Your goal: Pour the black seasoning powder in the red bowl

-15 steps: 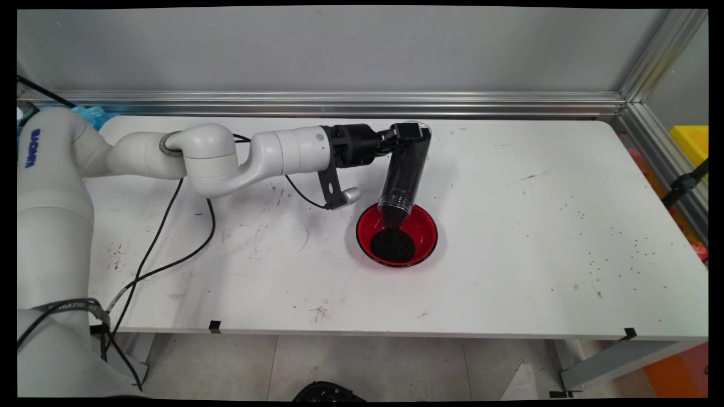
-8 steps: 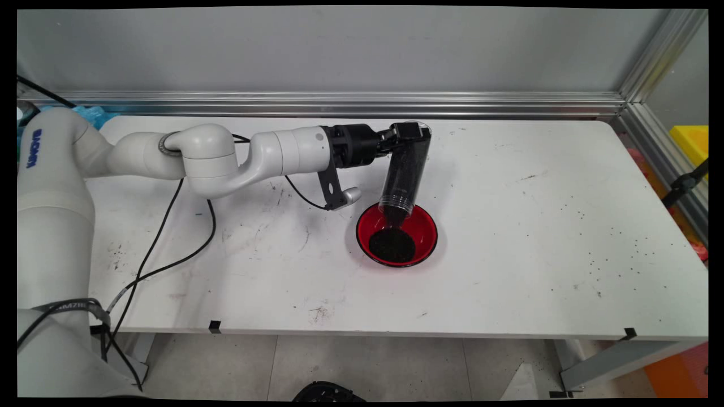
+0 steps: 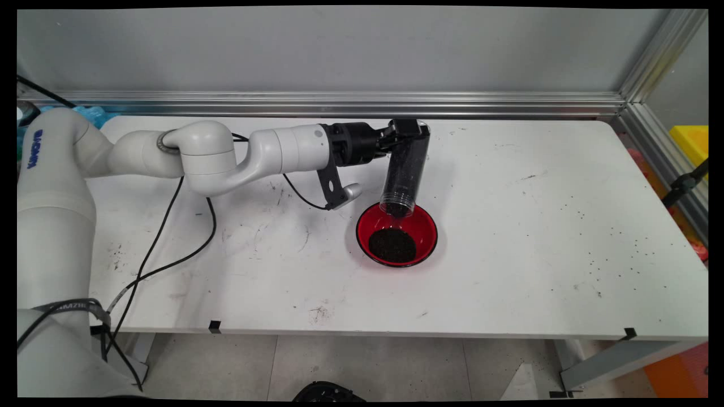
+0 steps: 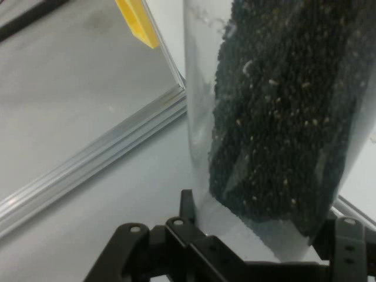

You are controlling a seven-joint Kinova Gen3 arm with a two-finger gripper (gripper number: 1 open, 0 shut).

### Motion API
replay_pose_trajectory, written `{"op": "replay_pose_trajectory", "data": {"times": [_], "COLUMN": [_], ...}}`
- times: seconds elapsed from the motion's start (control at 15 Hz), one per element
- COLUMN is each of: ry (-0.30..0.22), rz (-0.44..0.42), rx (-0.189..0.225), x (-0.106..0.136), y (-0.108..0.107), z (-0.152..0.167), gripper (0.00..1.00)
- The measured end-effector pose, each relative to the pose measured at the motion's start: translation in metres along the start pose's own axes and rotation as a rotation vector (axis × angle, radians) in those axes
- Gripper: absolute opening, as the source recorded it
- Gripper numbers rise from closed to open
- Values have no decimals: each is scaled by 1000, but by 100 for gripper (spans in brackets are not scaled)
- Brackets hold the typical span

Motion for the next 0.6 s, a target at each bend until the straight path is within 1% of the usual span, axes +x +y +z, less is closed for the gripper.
{"op": "replay_pose_trajectory", "data": {"times": [0.33,0.6], "ry": [13,27], "rz": [-76,-156], "rx": [-22,-43], "x": [-5,-11], "y": [-2,-4], "z": [-4,-7], "gripper": [0,0]}}
